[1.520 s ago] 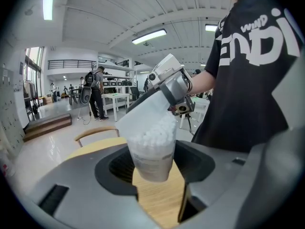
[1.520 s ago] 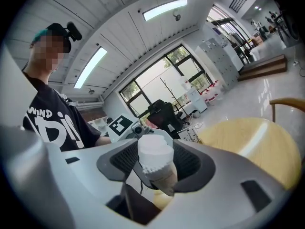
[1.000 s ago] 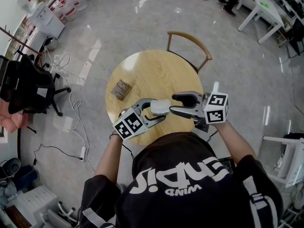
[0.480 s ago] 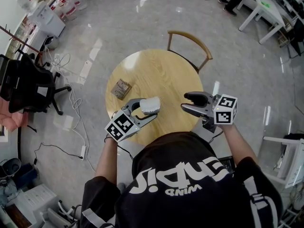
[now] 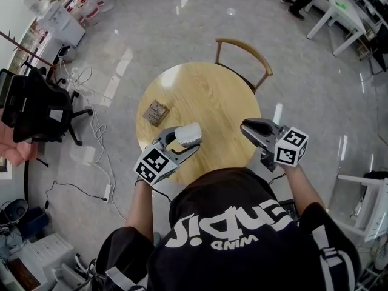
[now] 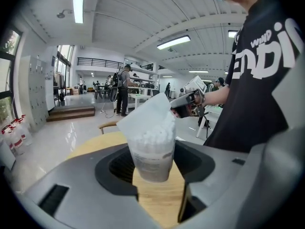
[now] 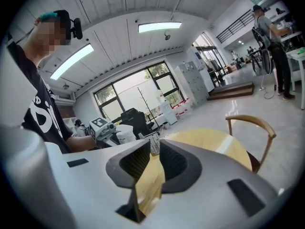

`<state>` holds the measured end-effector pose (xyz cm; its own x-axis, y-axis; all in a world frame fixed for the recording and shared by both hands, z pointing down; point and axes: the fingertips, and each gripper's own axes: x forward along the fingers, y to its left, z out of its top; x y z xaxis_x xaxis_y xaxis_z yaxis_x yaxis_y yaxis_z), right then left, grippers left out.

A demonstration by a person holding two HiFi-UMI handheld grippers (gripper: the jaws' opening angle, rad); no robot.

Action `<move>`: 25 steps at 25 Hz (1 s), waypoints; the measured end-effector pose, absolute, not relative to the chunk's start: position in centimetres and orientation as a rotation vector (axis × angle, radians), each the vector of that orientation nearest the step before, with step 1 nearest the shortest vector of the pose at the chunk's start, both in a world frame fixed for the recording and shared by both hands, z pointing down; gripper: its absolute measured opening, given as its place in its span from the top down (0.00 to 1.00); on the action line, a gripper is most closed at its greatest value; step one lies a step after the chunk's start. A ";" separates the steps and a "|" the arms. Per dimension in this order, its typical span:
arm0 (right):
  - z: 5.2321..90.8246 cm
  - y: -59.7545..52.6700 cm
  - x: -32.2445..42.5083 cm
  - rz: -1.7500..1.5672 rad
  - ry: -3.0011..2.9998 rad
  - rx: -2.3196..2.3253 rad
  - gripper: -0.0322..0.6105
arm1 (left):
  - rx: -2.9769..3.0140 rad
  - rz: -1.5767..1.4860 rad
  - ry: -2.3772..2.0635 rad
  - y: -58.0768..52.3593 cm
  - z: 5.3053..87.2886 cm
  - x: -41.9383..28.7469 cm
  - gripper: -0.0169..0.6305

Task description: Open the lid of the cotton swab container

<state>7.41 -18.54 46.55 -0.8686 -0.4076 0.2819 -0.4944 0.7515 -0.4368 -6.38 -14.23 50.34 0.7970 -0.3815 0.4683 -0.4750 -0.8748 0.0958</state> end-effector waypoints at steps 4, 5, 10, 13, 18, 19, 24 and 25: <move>47.4 -18.7 8.5 0.723 -2.737 0.831 0.92 | 2.739 0.637 -0.740 -14.2 50.6 -6.8 0.59; 47.6 -18.8 8.6 0.715 -2.725 0.853 0.93 | 2.727 0.619 -0.758 -14.3 50.6 -6.9 0.59; 48.0 -19.1 9.2 0.660 -2.680 0.965 0.95 | 2.674 0.535 -0.850 -14.4 50.5 -7.6 0.59; 47.8 -19.3 9.5 0.617 -2.671 1.040 0.95 | 2.646 0.487 -0.906 -14.6 50.3 -8.1 0.59; 47.4 -20.0 10.2 0.562 -2.662 1.154 0.95 | 2.598 0.390 -1.014 -15.1 49.8 -9.1 0.59; 47.4 -20.1 10.2 0.553 -2.660 1.165 0.95 | 2.591 0.372 -1.035 -15.2 49.6 -9.4 0.59; 47.8 -19.7 9.9 0.492 -2.645 1.174 0.95 | 2.559 0.296 -1.156 -15.5 48.7 -11.0 0.59; 47.8 -19.7 9.9 0.486 -2.642 1.178 0.95 | 2.550 0.278 -1.176 -15.6 48.6 -11.4 0.59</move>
